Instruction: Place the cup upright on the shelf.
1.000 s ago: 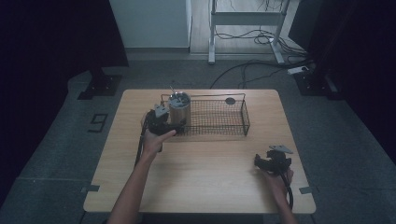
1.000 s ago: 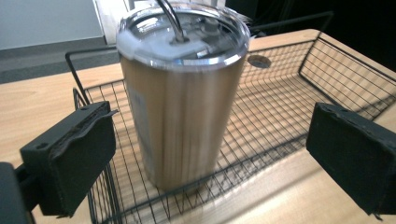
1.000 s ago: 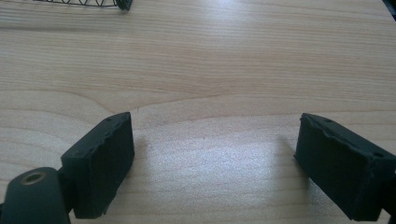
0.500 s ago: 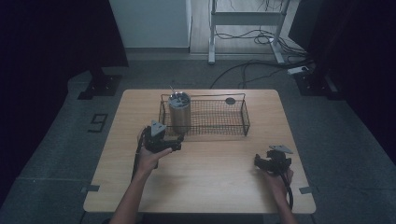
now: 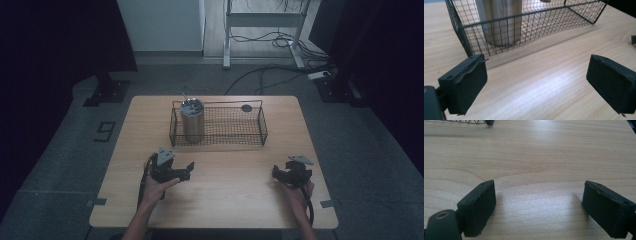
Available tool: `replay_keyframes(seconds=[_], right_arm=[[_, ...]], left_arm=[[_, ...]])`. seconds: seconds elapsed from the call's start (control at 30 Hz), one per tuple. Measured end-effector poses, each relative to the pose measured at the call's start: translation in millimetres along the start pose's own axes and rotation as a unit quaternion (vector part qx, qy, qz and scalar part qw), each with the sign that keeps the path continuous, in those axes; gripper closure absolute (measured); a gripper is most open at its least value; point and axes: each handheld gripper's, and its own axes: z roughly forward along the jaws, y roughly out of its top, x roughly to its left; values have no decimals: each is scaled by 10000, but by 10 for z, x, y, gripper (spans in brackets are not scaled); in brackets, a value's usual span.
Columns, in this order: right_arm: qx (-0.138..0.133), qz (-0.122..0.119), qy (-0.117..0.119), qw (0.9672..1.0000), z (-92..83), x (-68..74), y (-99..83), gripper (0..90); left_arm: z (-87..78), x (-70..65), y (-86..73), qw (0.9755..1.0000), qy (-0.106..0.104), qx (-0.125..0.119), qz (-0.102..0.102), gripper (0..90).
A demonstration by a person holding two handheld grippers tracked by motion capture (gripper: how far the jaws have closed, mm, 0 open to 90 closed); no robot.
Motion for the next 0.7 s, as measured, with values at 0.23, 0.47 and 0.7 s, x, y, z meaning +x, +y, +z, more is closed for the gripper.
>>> replay_keyframes(seconds=[0.23,0.47,0.7], right_arm=[[-2,1,3,10000,1,-2,0,118],[-3,3,3,10000,1,-2,0,119],[-1,16,11,10000,2,-4,1,119]], left_arm=[[-51,-7,-111,9999,-12,106,22,40],[-49,-2,-162,9999,-24,146,-12,41],[-34,-20,-171,9998,-44,178,-26,45]])
